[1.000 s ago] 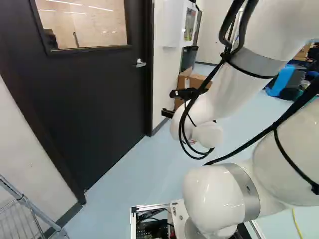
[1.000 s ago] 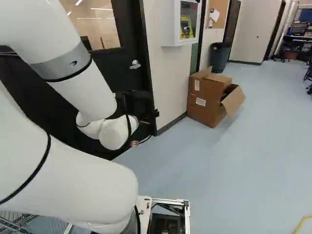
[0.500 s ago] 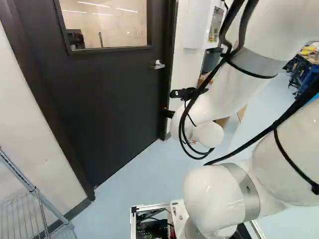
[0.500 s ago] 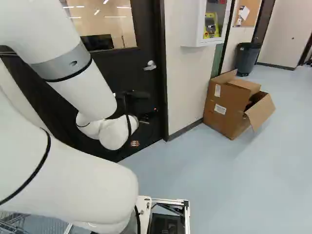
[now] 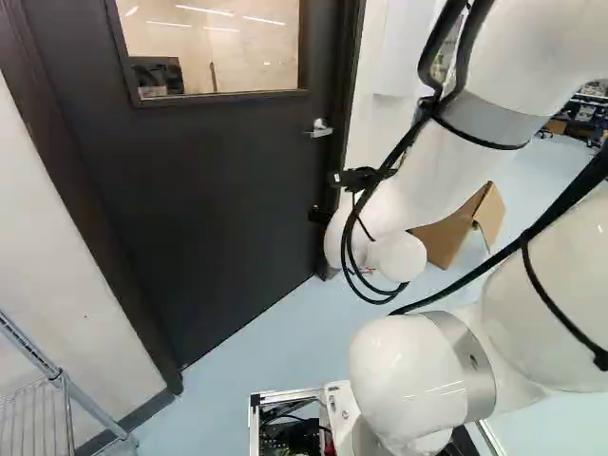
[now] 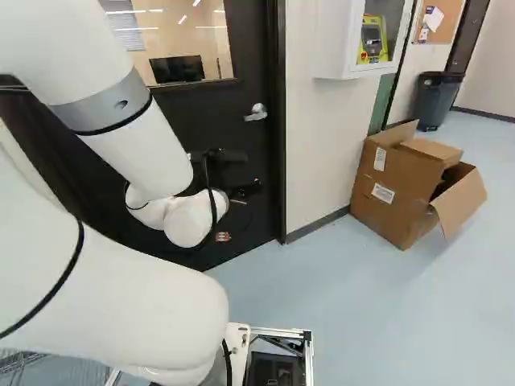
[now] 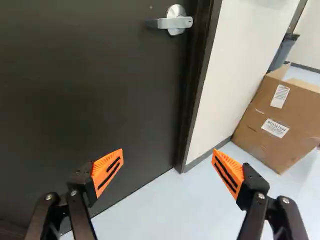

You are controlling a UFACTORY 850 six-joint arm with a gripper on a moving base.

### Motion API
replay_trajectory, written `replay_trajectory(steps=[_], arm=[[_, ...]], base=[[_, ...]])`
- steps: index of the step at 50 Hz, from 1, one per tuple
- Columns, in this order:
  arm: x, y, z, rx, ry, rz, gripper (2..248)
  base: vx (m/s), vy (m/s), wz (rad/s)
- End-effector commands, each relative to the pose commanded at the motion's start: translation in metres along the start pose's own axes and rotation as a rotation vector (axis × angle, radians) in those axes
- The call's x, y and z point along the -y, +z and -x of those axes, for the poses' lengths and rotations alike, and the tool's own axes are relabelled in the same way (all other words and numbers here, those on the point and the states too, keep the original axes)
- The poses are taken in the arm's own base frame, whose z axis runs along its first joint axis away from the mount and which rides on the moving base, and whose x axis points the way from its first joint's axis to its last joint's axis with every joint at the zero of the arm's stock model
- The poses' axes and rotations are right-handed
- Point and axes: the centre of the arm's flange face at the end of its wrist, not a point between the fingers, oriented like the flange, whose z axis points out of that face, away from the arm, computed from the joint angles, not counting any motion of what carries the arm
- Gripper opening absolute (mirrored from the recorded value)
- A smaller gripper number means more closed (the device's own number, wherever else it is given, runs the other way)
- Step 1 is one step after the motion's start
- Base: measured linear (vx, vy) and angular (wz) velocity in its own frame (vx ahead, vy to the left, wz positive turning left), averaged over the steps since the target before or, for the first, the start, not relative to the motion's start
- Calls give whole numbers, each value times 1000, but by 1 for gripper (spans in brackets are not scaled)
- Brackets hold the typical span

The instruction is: Open the door and move inside

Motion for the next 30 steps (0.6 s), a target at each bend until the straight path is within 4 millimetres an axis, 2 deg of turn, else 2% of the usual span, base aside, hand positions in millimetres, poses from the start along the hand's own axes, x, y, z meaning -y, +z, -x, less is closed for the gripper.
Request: replay_trajectory(steps=[30], arm=[[0, 0, 0, 0, 0, 0, 247]], base=[[201, -15, 153]])
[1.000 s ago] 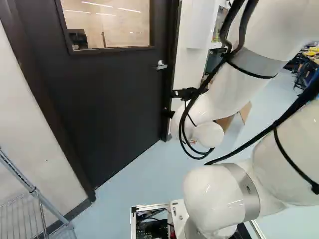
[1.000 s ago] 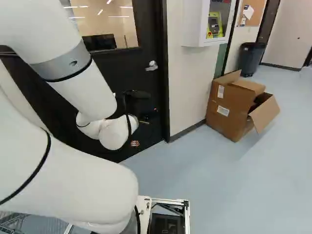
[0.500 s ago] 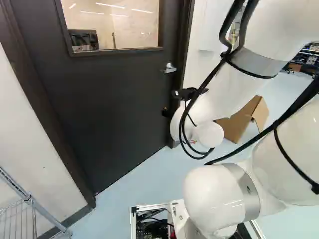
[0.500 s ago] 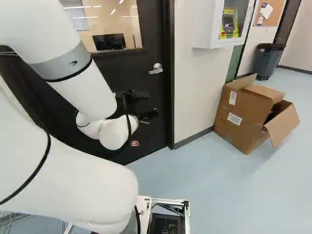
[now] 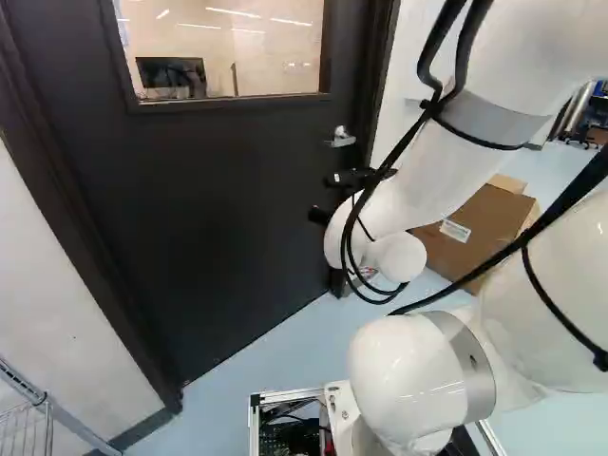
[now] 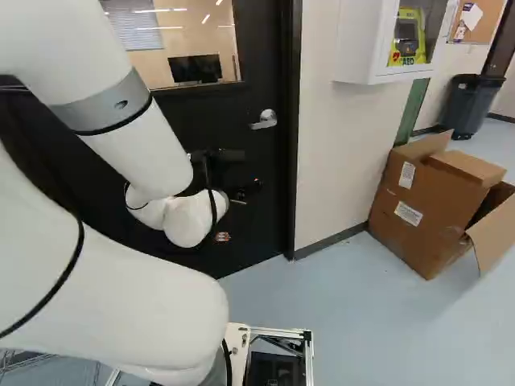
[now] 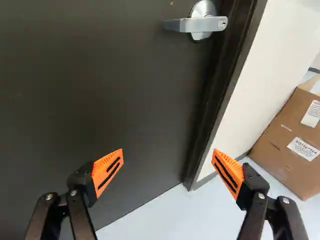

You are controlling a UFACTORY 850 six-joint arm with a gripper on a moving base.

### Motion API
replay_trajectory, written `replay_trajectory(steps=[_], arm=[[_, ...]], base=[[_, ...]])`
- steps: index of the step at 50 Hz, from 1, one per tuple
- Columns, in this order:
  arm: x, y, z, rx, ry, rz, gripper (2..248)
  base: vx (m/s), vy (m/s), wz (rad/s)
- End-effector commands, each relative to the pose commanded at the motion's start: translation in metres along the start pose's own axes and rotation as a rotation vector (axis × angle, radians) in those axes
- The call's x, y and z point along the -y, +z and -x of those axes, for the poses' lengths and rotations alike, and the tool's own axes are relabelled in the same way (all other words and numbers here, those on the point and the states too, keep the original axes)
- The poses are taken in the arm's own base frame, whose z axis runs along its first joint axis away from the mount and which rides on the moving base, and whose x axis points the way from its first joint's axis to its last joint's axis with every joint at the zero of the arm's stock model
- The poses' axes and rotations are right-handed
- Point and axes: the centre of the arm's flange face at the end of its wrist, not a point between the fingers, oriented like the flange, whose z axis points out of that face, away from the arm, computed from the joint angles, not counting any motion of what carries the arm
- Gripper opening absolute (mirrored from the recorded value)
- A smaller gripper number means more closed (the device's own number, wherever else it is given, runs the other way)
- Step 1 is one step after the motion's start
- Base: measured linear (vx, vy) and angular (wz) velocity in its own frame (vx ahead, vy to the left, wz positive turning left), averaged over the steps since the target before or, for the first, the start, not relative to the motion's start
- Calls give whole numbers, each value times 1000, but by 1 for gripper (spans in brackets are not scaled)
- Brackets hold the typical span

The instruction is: Open the door and move inside

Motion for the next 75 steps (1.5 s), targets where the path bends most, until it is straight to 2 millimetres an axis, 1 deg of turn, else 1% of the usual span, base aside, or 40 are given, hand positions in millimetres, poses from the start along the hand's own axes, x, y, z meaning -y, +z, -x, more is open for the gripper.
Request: replay_trajectory(steps=[15, 36, 50, 75], arm=[[0, 1, -1, 1, 0, 0, 247], [0, 1, -2, -4, 0, 0, 247], [0, 0, -14, -41, 0, 0, 247], [0, 5, -41, -109, 0, 0, 247]], base=[[186, 9, 118], [11, 0, 5], [0, 0, 0], [0, 0, 0]])
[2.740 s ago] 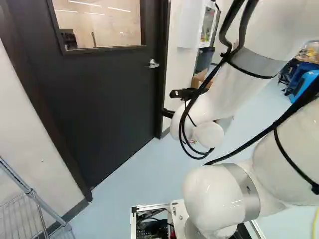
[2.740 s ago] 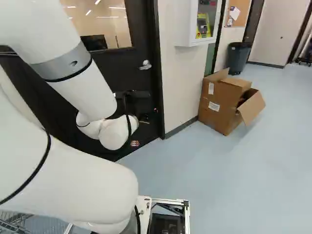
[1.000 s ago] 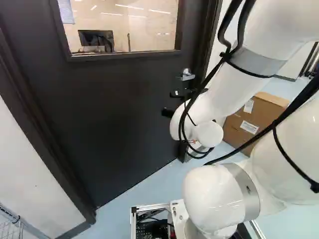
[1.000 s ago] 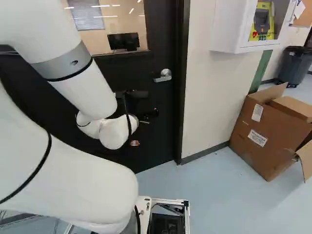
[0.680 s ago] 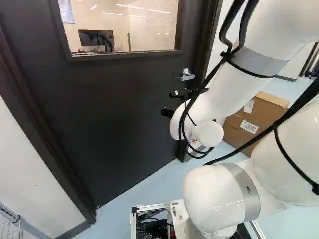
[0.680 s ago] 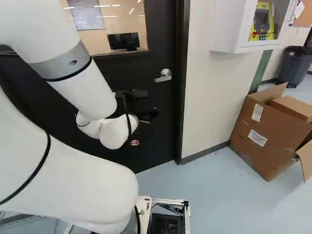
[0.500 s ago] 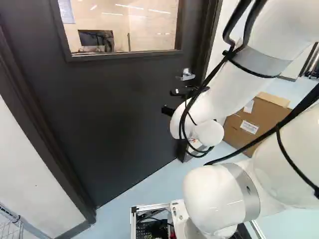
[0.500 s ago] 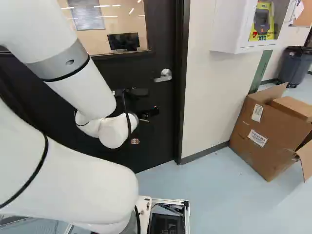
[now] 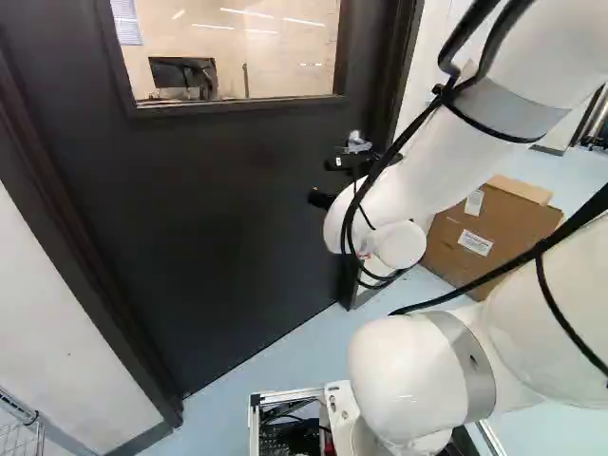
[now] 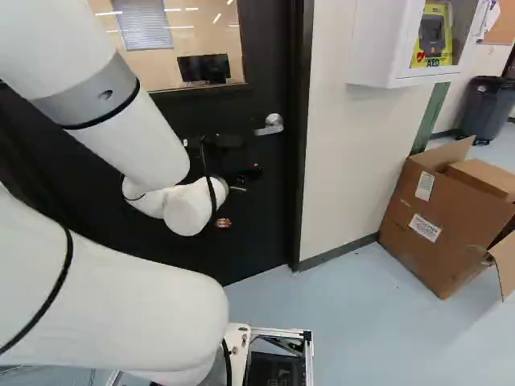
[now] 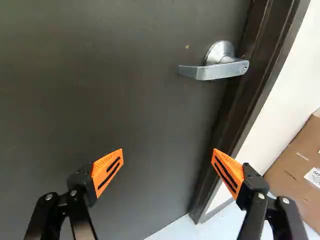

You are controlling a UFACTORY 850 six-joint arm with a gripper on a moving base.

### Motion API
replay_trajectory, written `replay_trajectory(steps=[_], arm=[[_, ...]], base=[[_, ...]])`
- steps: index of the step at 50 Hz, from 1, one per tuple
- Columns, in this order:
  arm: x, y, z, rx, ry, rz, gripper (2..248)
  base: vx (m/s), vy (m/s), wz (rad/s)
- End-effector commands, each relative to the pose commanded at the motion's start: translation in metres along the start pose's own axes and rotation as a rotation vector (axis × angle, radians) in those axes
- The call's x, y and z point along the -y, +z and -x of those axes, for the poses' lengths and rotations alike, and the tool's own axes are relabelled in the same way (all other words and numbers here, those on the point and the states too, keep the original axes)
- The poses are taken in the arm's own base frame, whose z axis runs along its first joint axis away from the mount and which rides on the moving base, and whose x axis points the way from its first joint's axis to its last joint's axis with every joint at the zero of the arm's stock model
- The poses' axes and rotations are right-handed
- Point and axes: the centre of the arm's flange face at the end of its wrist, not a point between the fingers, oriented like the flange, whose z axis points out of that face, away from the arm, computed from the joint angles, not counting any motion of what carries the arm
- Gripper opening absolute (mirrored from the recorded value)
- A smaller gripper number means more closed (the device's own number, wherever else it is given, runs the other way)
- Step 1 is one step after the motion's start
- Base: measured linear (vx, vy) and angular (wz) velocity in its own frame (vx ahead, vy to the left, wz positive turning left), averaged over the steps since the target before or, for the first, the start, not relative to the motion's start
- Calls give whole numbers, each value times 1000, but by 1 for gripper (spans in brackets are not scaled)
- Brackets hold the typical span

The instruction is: Open the door and move inside

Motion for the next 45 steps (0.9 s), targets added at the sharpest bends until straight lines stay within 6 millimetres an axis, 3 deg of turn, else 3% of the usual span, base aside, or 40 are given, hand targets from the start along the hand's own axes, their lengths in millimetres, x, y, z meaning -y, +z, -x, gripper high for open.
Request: replay_trajectory(steps=[45], arm=[[0, 21, -52, -108, 0, 0, 247]], base=[[0, 0, 0]])
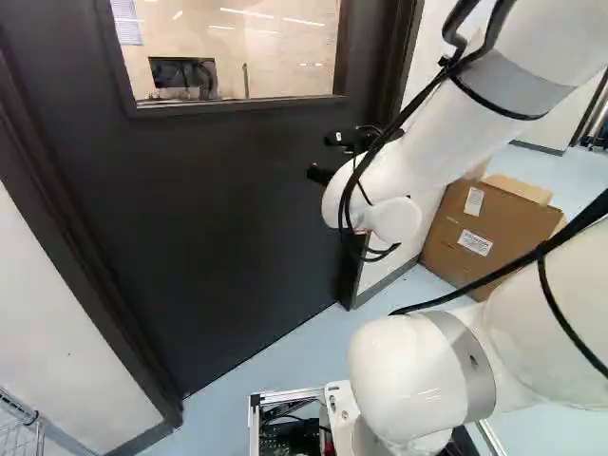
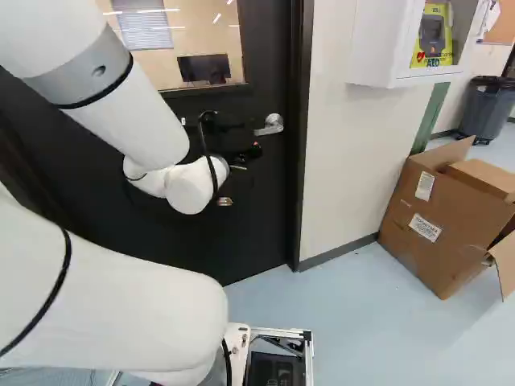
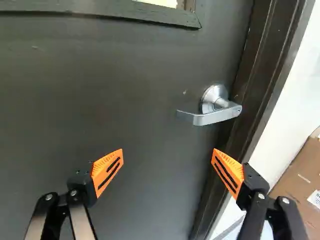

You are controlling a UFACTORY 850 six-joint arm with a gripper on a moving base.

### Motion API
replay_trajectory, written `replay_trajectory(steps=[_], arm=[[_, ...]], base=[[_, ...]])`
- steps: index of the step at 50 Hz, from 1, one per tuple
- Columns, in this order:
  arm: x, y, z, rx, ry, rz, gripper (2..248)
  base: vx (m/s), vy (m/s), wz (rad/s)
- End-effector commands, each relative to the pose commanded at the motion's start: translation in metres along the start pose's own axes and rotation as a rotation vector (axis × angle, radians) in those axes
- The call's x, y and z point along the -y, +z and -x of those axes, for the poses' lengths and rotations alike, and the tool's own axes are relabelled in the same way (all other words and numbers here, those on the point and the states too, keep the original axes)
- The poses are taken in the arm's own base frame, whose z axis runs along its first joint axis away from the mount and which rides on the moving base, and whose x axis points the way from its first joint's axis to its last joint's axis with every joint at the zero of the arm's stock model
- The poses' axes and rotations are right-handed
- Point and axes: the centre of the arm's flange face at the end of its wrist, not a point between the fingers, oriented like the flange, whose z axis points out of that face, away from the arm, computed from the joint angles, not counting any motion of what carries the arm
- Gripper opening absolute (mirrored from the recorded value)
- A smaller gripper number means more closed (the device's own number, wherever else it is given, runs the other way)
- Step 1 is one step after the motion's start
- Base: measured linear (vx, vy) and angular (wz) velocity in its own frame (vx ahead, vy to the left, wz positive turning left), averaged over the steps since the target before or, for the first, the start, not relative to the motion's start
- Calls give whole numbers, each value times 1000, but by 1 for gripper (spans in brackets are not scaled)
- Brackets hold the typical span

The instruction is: Open the door and move inside

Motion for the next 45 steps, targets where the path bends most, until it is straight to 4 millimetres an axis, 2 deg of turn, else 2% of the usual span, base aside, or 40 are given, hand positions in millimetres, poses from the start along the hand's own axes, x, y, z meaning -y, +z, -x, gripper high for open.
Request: replay_trajectory(steps=[29, 45], arm=[[-3, 18, -33, -64, -6, 4, 247], [-15, 32, -51, -76, -49, 1, 247]], base=[[0, 0, 0], [0, 0, 0]])
